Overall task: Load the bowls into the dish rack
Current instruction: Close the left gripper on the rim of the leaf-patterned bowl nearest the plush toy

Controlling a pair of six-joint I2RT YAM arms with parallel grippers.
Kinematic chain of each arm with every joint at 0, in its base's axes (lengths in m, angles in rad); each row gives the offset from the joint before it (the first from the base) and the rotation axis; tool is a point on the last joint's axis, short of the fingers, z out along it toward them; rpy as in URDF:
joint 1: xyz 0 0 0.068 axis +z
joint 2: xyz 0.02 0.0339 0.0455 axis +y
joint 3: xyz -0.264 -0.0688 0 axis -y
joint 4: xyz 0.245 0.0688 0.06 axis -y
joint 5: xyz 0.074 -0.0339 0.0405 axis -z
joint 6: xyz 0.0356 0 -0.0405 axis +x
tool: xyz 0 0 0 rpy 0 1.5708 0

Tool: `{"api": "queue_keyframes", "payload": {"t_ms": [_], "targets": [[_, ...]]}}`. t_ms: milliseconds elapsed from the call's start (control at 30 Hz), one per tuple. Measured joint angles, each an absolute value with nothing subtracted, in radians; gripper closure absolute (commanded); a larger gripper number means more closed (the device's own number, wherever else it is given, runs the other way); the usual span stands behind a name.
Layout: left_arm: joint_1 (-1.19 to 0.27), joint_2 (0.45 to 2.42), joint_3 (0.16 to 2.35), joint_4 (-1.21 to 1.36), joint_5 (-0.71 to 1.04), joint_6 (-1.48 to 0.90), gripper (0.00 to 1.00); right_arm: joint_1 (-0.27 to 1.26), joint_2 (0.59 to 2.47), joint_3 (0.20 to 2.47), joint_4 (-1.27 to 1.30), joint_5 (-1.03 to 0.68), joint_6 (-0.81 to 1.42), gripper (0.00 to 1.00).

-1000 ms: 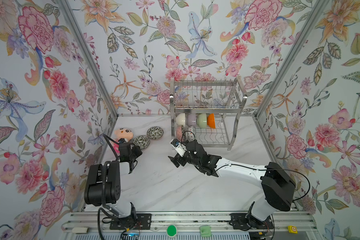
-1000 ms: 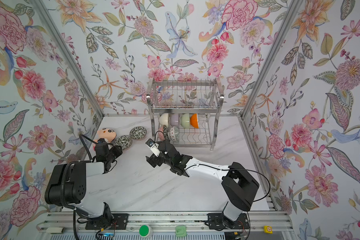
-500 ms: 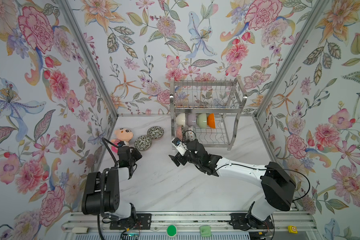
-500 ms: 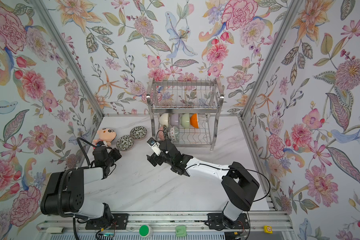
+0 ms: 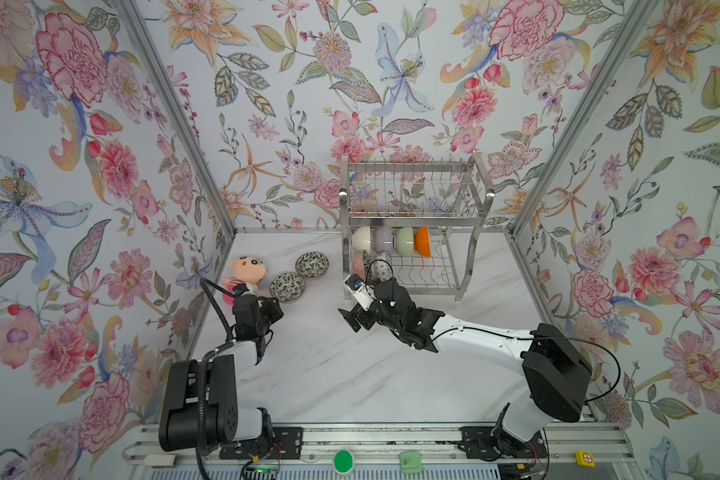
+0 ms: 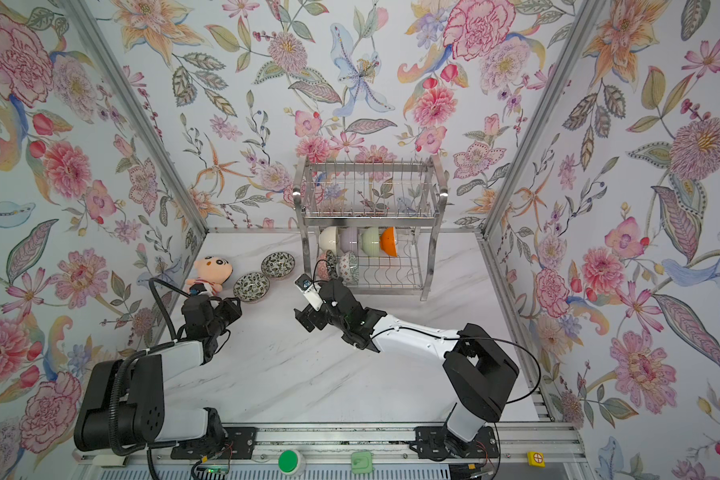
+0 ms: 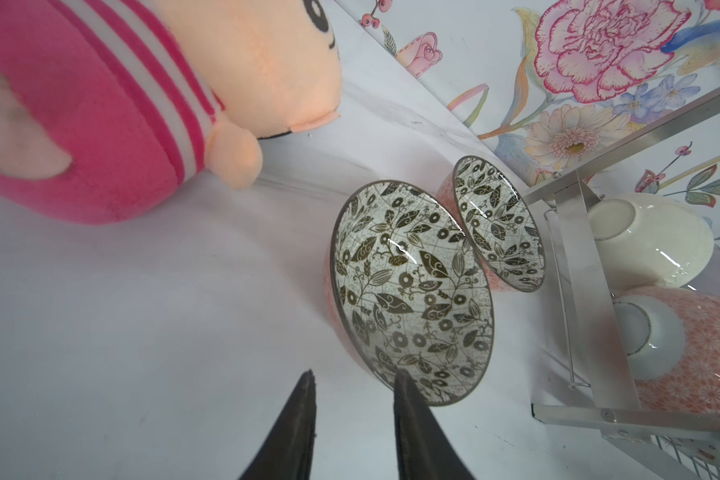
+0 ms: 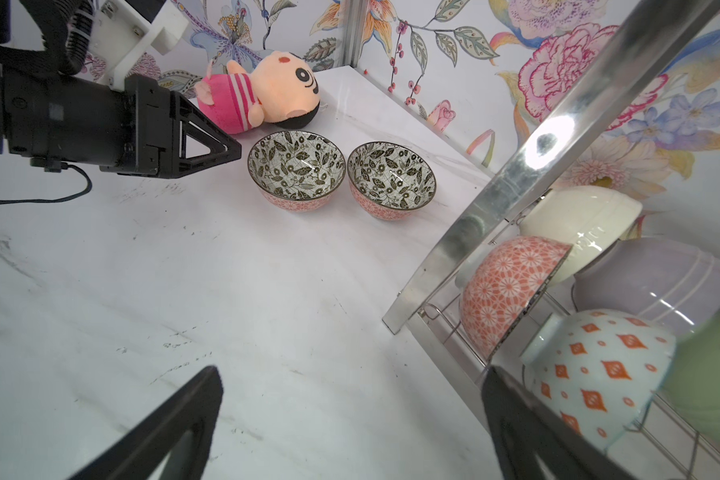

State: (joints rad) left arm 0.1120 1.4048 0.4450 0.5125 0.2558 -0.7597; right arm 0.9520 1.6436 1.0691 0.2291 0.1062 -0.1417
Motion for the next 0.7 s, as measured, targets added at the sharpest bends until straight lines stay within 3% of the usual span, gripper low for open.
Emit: {"api": "queue_keyframes", "payload": {"t_ms": [133,333,533,700], "targets": [[0.112,1.439,0.487,0.509,0.27,-0.774,0.43,0.952,1.644,1.065,0.231,0.106,-0.142,0.01],[0.112,1.492,0.528,0.509,0.286,-0.779,0.41,0.952,1.644,1.064,0.231,0.106,-0.142,0.01],[0.112,1.564,0.552,0.513,0.297,-0.786,0.44,0.951,1.642,1.064,0.231,0.106,-0.141,0.01],[0.112,1.627,0.561,0.526,0.312,-0.799,0.57,0.946,1.642,1.063,0.233,0.107,-0.142,0.01]]}}
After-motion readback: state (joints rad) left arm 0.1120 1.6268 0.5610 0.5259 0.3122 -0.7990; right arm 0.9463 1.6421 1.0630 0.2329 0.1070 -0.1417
